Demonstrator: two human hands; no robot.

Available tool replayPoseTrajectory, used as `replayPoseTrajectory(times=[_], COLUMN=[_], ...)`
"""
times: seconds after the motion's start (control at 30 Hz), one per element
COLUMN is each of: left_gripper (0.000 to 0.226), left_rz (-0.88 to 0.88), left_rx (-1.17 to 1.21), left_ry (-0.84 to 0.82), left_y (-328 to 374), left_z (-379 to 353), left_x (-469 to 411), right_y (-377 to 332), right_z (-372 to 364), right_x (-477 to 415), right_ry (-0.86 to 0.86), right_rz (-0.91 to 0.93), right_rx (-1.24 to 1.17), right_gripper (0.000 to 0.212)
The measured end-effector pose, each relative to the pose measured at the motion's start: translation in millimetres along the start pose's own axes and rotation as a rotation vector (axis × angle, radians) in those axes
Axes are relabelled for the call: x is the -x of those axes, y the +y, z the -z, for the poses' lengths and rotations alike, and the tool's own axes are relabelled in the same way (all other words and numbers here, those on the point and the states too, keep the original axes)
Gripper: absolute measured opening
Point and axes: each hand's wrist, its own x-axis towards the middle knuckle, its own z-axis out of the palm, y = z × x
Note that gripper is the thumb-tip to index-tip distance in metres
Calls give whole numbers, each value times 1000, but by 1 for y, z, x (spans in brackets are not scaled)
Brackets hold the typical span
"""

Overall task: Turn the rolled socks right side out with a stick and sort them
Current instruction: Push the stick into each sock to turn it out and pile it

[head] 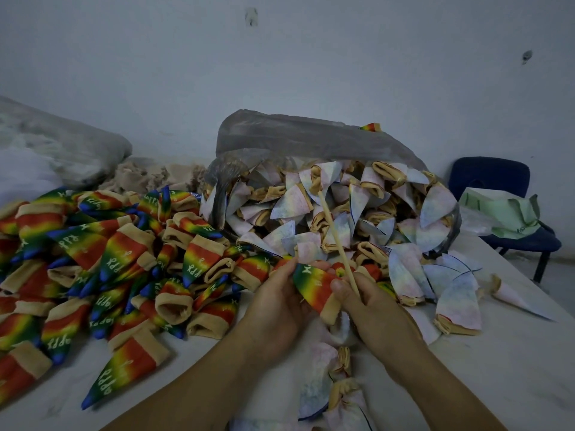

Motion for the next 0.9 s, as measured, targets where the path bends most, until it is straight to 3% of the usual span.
replayPoseTrajectory(times=[0.2, 0.33, 0.47, 0.6, 0.77, 0.9], left_gripper=[60, 32, 34, 48, 36, 27], left_rz=[-112, -132, -149, -100, -118, -155], left_rx=[-194, -333, -240, -168, -167, -231], left_ry=[118, 74, 88, 132, 171, 194], left_y=[6, -2, -1, -2, 1, 3], left_z=[3, 1, -2, -5, -5, -3], left_x=[-3, -1, 3, 2, -1, 0], right_y=[3, -2, -6, -7, -8, -9], right_z=[4, 0, -4, -6, -7, -6], right_x=[-6, -2, 0, 0, -3, 0], right_ry=[75, 45, -20, -45, -1, -86], right_rz=[-11, 16, -70, -120, -144, -168], right_rx=[26, 79, -75, -80, -83, -190], right_gripper=[31, 30, 37, 24, 28, 26])
